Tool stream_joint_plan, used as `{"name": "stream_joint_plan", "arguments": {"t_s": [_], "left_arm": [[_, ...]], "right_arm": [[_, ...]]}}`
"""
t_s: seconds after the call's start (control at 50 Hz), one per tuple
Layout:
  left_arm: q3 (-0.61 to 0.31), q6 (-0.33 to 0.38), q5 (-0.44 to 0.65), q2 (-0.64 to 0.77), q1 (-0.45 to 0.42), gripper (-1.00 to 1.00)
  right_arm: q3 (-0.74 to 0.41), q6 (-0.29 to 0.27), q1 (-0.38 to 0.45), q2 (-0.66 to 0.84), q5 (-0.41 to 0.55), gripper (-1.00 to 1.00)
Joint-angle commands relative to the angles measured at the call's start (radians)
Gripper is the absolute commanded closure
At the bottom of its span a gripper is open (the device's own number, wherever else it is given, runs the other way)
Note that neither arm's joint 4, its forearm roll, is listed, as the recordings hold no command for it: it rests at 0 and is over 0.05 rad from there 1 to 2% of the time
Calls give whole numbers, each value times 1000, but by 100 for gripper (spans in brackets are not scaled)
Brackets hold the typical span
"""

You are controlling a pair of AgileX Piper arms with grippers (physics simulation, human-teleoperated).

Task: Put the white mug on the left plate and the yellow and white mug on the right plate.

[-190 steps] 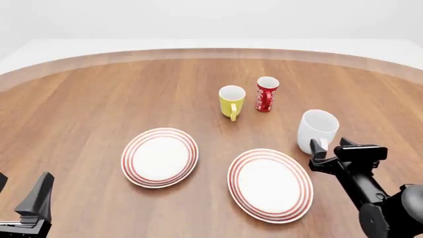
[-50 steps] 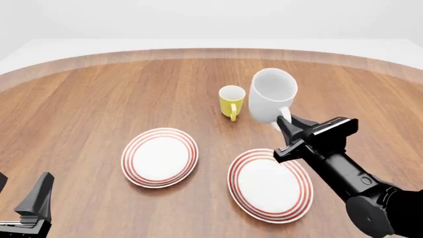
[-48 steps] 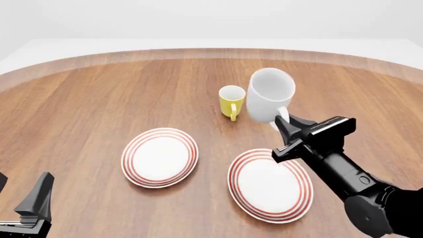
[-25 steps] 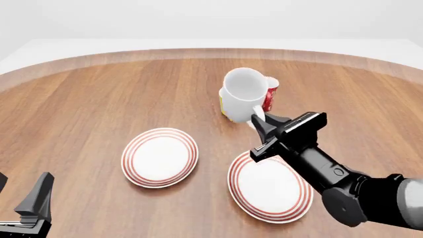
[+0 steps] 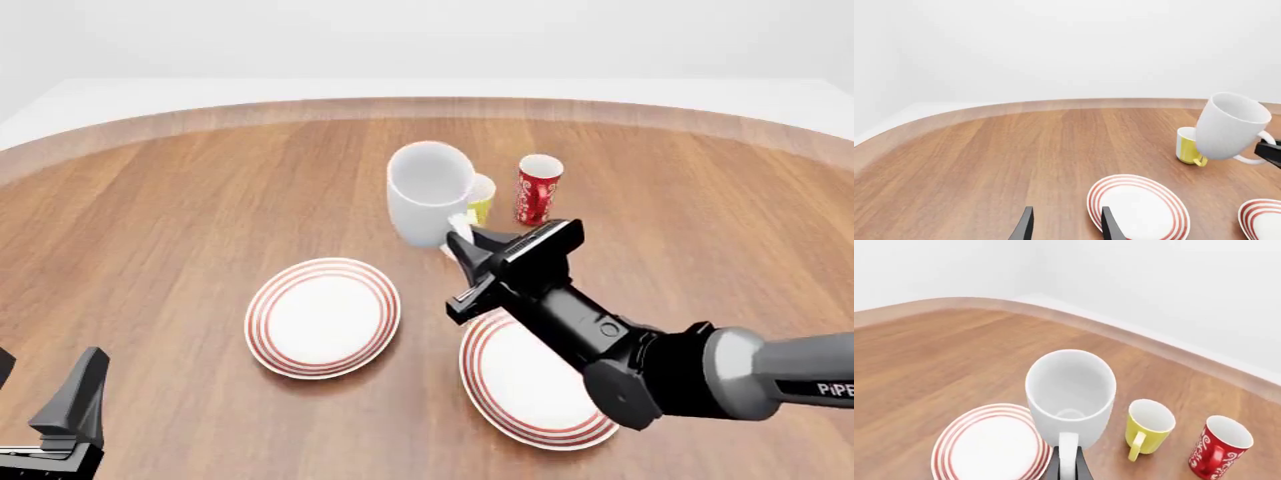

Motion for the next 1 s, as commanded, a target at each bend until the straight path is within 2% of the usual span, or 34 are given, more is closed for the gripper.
{"name": "stream_joint_plan", "arguments": {"t_s": [0.02, 0.32, 1.0], "left_arm": [[0, 0, 0, 0, 0, -100], [0, 0, 0, 0, 0, -100], [0, 0, 0, 0, 0, -100]], "right_arm": [[-75, 15, 45, 70, 0, 100], [-152, 16, 118, 152, 31, 100], [-287, 46, 177, 338, 61, 100]]}}
